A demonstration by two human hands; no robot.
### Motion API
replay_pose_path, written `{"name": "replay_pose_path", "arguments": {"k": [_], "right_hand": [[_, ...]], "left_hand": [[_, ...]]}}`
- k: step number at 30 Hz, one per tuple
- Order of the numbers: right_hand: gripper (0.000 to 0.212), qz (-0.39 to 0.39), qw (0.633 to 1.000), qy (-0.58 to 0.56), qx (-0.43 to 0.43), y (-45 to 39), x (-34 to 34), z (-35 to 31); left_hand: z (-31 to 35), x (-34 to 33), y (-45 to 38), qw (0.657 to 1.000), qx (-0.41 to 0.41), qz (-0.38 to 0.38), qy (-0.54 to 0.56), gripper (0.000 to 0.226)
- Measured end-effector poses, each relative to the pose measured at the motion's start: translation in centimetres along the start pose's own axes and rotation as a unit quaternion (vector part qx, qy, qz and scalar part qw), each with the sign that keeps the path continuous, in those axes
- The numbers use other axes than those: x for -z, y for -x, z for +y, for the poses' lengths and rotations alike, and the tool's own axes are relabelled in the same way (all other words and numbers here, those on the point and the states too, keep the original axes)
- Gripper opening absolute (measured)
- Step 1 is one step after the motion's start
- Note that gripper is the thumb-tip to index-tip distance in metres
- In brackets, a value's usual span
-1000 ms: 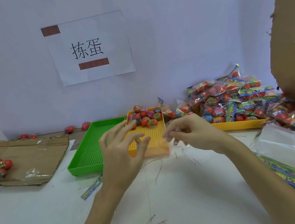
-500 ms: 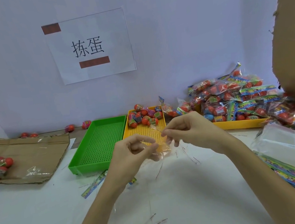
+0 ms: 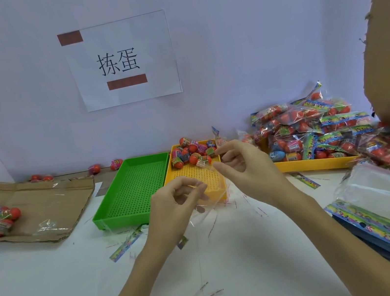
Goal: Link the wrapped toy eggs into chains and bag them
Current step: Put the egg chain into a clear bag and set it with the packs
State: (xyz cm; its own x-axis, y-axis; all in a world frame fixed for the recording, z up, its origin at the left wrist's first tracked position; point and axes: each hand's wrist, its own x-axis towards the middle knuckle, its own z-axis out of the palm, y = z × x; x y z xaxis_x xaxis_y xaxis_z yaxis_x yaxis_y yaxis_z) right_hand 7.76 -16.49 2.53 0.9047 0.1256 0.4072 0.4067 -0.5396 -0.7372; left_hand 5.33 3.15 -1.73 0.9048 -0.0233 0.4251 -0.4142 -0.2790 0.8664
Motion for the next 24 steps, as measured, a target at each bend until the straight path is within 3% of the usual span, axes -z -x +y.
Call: {"name": "replay_pose_path", "arguments": {"k": [2,5,8,12,17,21,24], "right_hand": [[0.021,-0.023,0.998,-0.035,-0.045,-0.1,0.1,0.1],[0.049,-0.116,0.951,-0.254,-0.13,-0.1,0.8,-0.5],[0.044,-0.128,0.926,-0.34,-0.1,0.2,0.4,-1.0],[0.029,-0.093,0.948,-0.301,-0.036,0.6,-0.5,-1.7],[0.048,-0.078,0.971,-0.225,0.011,1.1,-1.2,-2.0],[0.02,-0.084,0.981,-0.169,0.047,1.4,-1.7,-1.7],[0.016,-0.082,0.985,-0.135,0.067,1.5,-1.9,-1.9]], "left_hand": [[0.0,0.1,-0.1,1.0,0.014,-0.002,0.026,0.011],[0.4,0.2,-0.4,0.987,0.106,-0.039,0.116,0.03],[0.6,-0.1,-0.5,0.946,0.191,-0.104,0.241,0.044],[0.6,-0.3,-0.9,0.902,0.266,-0.103,0.323,0.043],[-0.6,0.3,-1.8,0.865,0.315,-0.065,0.385,0.036],[-2.1,0.1,-1.9,0.867,0.319,-0.087,0.374,0.041],[-3.1,0.3,-2.1,0.856,0.324,-0.102,0.39,0.027]]}}
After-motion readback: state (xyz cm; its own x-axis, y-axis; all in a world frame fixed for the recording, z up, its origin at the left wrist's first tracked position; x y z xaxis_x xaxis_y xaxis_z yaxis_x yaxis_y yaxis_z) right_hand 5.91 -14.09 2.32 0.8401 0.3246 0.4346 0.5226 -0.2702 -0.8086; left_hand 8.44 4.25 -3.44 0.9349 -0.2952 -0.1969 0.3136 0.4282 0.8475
